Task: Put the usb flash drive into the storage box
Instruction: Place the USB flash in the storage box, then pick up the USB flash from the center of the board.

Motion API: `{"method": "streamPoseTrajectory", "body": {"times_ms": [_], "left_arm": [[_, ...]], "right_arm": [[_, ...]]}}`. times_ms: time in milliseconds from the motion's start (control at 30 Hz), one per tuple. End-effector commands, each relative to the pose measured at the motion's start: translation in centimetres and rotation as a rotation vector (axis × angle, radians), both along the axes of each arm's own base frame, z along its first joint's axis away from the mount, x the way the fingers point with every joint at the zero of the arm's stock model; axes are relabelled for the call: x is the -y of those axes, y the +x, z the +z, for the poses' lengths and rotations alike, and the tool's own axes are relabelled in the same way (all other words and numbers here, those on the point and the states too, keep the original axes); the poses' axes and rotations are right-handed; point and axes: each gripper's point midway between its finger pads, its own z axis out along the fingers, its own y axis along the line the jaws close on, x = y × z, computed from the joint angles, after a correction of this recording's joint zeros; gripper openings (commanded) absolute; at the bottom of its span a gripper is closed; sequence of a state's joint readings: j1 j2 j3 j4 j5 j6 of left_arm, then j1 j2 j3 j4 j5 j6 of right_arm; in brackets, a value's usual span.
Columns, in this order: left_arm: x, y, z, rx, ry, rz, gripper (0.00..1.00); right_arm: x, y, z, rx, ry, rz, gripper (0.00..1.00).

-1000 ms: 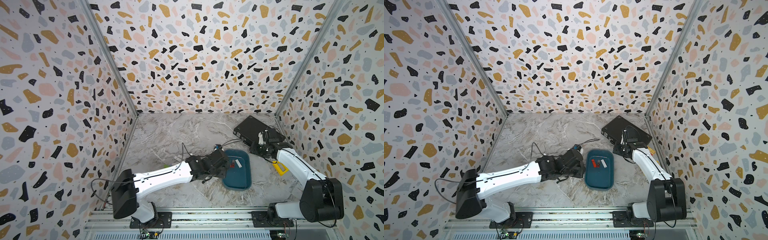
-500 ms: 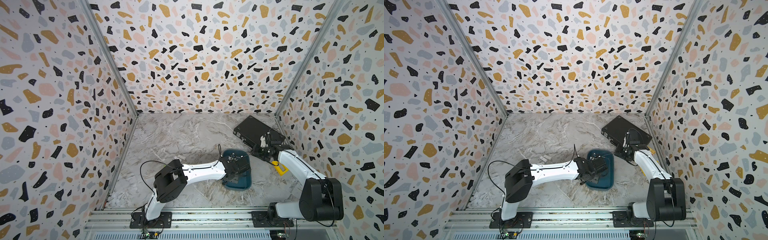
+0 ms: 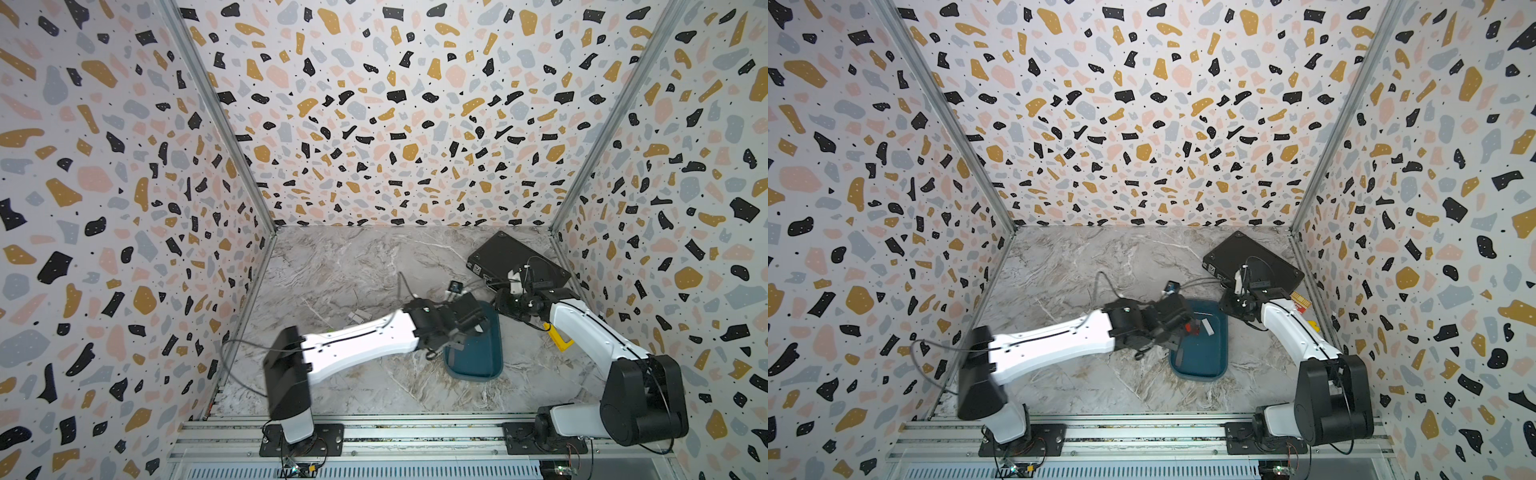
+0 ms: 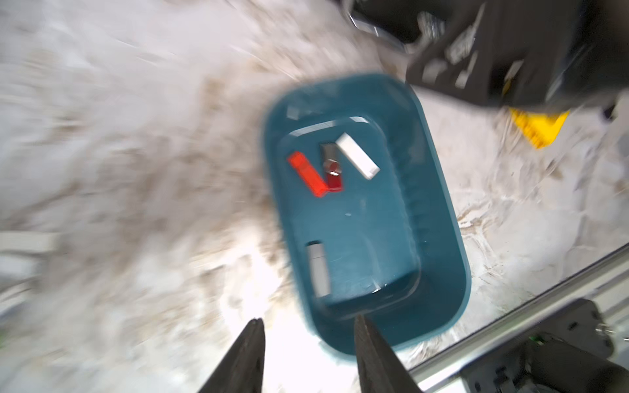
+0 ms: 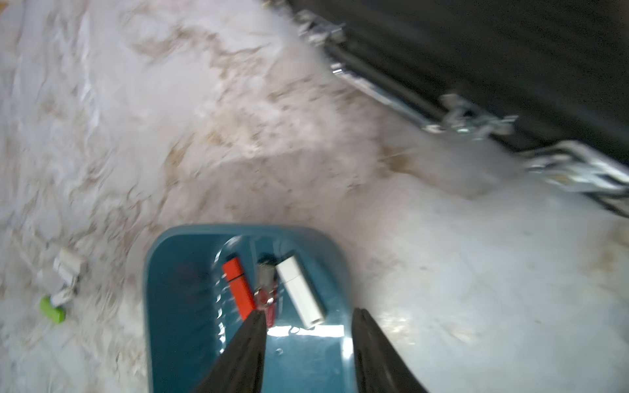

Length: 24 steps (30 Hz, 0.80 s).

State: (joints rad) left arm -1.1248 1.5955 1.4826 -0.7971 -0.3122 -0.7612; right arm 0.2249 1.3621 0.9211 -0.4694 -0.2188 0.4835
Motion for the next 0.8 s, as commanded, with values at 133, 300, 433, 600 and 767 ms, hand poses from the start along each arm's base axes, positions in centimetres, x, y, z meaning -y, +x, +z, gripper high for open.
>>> {"method": "streamPoseTrajectory", "body": {"times_ms": [133,300,433,600,767], "left_arm": [[-23.5,0.5,1.5,0.049,-0.028,0.411,0.55],[-30.7,-2.3,2.0,0.080,0.062,0.518,0.58],[-32.0,-3.2,2.6,0.129,0.102,0.520,0.60],[-32.4,-3.2,2.6,0.178,0.083,0.538,0.62],[-32.4,-3.3,2.5,0.178,0.076,0.543,0.62]], "right_arm": [[-13.1,-2.2,3.0,0.139,-0.018,0.442,0.47],[-21.6,-3.7,0.2,0.156,-0.167,0.725,0.47],[-26.5,-4.0,-2.9,0.193,-0.278,0.894,0.50],[-29.4,-3.2,-4.7,0.212,-0.310,0.969,0.53],[-31.6,-2.1,-6.2,0.202,-0.321,1.011,0.55]]}}
